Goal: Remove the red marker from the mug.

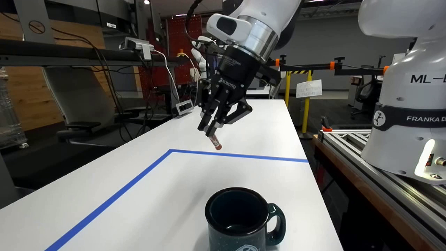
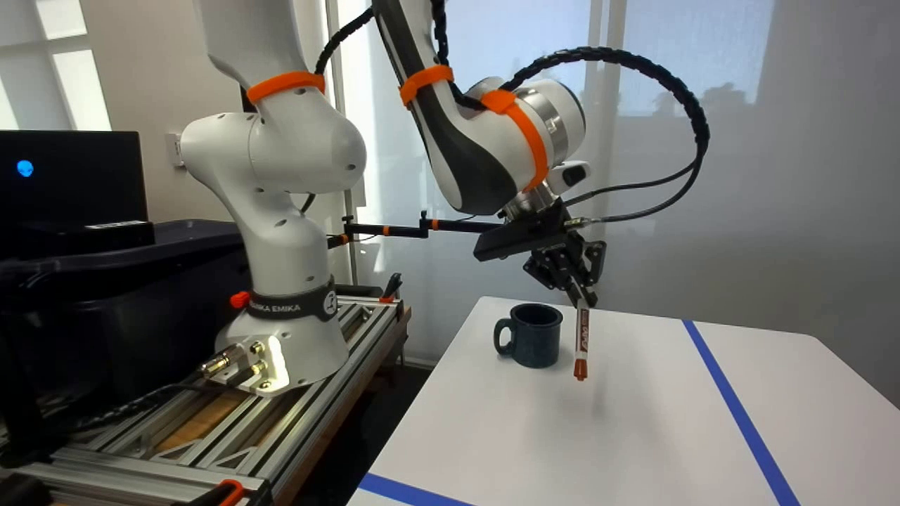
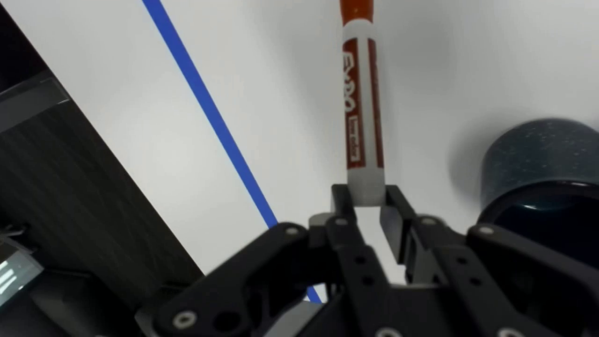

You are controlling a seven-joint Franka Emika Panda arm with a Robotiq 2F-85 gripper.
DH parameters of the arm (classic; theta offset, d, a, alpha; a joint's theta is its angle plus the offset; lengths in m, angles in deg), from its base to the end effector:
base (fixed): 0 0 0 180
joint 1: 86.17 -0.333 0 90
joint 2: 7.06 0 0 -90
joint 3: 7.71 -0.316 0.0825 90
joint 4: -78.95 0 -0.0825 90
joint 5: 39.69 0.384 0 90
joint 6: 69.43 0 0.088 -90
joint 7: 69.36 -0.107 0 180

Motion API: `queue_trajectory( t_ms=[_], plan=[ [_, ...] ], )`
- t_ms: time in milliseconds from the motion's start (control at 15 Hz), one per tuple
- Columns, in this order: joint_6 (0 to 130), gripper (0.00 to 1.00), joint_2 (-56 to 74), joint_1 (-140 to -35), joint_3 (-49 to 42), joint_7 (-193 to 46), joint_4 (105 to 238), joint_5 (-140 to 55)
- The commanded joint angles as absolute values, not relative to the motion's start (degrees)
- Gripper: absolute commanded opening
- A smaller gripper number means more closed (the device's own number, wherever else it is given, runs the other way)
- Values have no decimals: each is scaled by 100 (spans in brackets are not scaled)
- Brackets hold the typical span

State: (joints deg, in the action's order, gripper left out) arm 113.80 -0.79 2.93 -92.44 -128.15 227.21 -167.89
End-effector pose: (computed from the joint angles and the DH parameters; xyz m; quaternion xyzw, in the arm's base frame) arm 0.3633 0.0552 0.2536 0.8180 0.5120 0.2457 0.0920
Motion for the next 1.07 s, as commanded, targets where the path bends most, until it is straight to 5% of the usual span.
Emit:
queue_trajectory(
  t_ms=[0, 533, 1000],
  plan=[
    [11275, 5, 615, -318, -8281, -12156, 22962, -16830],
    [10230, 5, 2288, -3090, -5236, -10453, 22479, -16276],
    [10113, 5, 3111, -4311, -4544, -9565, 21510, -15541]
  ],
)
